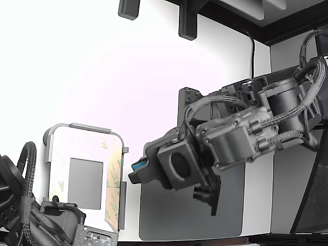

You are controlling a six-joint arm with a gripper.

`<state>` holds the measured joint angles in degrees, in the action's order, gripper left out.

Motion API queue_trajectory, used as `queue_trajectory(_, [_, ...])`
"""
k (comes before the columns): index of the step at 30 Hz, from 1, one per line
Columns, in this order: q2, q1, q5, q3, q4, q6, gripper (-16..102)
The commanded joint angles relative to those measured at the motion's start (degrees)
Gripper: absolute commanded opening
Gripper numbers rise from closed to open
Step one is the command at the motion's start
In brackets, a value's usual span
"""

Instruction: Peel off protective film from adhesive tape.

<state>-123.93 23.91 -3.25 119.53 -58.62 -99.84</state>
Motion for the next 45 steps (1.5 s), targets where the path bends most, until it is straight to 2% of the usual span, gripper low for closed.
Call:
queue_trajectory(1, [-8.6,-5.1,-2.1,2.4,0.9,5.7,100])
queue_trajectory(3, [-14.3,-8.2,-3.6,7.0,2.4,11.6,96])
queue_trajectory(5, [-21.2,-13.4,-8.9,13.5,7.8,19.2,93])
queue_trajectory(6, [-25.0,-14.3,-9.3,15.9,9.8,26.3,90])
queue_trajectory(8, [-31.8,-16.1,-8.3,20.4,15.2,44.5,96])
queue_trajectory(10, [-36.8,-19.2,-8.6,22.1,16.6,59.9,100])
queue_trajectory(12, [-41.6,-20.1,-4.0,23.5,16.1,76.3,100])
queue_trajectory(14, [-45.4,-20.1,3.4,24.6,13.6,88.8,100])
queue_trajectory(19, [-45.4,-20.4,11.9,24.4,6.6,103.4,100])
queue_trajectory(22, [-45.4,-21.1,12.8,25.9,4.2,105.9,100])
queue_trajectory(26, [-45.4,-25.6,9.8,28.4,1.8,107.1,100])
queue_trajectory(32, [-45.4,-27.7,6.5,31.6,3.2,105.6,100])
queue_trajectory(45, [-45.4,-27.7,6.2,31.6,3.3,105.5,100])
